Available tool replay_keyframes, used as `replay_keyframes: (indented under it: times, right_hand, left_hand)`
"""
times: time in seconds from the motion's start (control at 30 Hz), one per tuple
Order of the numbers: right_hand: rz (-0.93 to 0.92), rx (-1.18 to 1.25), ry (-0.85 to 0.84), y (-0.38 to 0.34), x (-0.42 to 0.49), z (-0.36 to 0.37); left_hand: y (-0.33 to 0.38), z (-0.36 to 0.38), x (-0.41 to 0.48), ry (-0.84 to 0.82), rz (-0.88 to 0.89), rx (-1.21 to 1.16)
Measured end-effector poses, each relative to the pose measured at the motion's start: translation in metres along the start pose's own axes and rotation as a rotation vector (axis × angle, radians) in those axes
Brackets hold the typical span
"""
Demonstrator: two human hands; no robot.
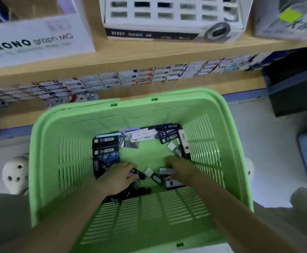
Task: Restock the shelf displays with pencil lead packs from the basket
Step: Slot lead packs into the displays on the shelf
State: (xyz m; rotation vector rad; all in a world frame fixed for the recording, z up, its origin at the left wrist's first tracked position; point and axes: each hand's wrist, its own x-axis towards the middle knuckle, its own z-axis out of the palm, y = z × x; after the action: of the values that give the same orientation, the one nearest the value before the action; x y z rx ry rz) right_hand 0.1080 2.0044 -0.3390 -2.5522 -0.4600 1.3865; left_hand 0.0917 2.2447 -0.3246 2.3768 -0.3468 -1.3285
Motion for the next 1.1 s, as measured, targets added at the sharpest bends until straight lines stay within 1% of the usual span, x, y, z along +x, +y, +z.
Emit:
replay_keyframes:
  times: [0.1, 0.17, 0.2, 0.3, 0.37, 0.4, 0.47, 0.53, 0.63, 0.67, 0.73, 0.77, 0.83, 0.87, 0.93, 1.0, 1.03, 1.1]
  right_hand:
    - [0.011, -0.055, -0.07, 0.002, 0.006, 0.008]
    - [-0.03, -0.063, -0.125, 0.001, 0.009, 0.011]
    - [-0.051, -0.077, -0.124, -0.001, 0.011, 0.011]
    - [-0.023, 0.043, -0.142, -0.007, 0.012, 0.007]
    - [-0.063, 0.061, -0.154, -0.006, 0.011, 0.007]
    - [-0.061, 0.116, -0.161, -0.004, 0.011, 0.007]
    - [-0.049, 0.068, -0.193, -0.002, 0.009, 0.005]
    - [0.048, 0.194, -0.264, -0.001, 0.009, -0.002]
    - [0.049, 0.159, -0.246, 0.006, 0.011, 0.001]
    - [0.029, 0.126, -0.223, 0.004, 0.01, 0.001]
    - [0.024, 0.157, -0.203, 0.001, 0.008, -0.001]
    - [0.012, 0.172, -0.172, -0.002, 0.007, -0.004]
    - [-0.017, 0.265, -0.076, -0.01, 0.007, -0.008]
    - [-0.021, 0.35, -0.013, -0.017, 0.008, -0.012]
    - [-0.016, 0.587, 0.094, -0.034, 0.006, -0.02]
    - [-0.03, 0.86, 0.201, -0.053, 0.003, -0.026]
    - [-0.048, 0.951, 0.243, -0.064, 0.001, -0.029]
    - [-0.105, 1.036, 0.287, -0.081, -0.003, -0.031]
  left_hand:
    - [-0.006, 0.009, 0.004, 0.056, 0.044, 0.148]
    - [-0.008, 0.012, 0.007, 0.091, 0.082, 0.194]
    - [-0.009, 0.012, 0.009, 0.111, 0.091, 0.203]
    - [-0.007, 0.01, 0.018, 0.145, 0.122, 0.243]
    - [-0.006, 0.009, 0.023, 0.152, 0.136, 0.273]
    - [-0.007, 0.009, 0.024, 0.154, 0.138, 0.279]
    - [-0.008, 0.012, 0.027, 0.162, 0.134, 0.286]
    - [-0.009, 0.014, 0.027, 0.165, 0.135, 0.286]
    - [-0.007, 0.013, 0.025, 0.196, 0.136, 0.211]
    - [-0.006, 0.011, 0.024, 0.234, 0.123, 0.157]
    - [-0.001, 0.008, 0.021, 0.346, 0.046, -0.043]
    - [0.001, 0.007, 0.021, 0.39, -0.009, -0.187]
    - [0.008, 0.004, 0.019, 0.422, -0.135, -0.555]
    - [0.013, 0.001, 0.017, 0.413, -0.191, -0.748]
    - [0.024, -0.006, 0.012, 0.329, -0.28, -1.056]
    - [0.035, -0.01, 0.006, 0.24, -0.308, -1.214]
    - [0.039, -0.011, 0.004, 0.234, -0.296, -1.275]
    - [0.039, -0.011, 0.002, 0.244, -0.274, -1.372]
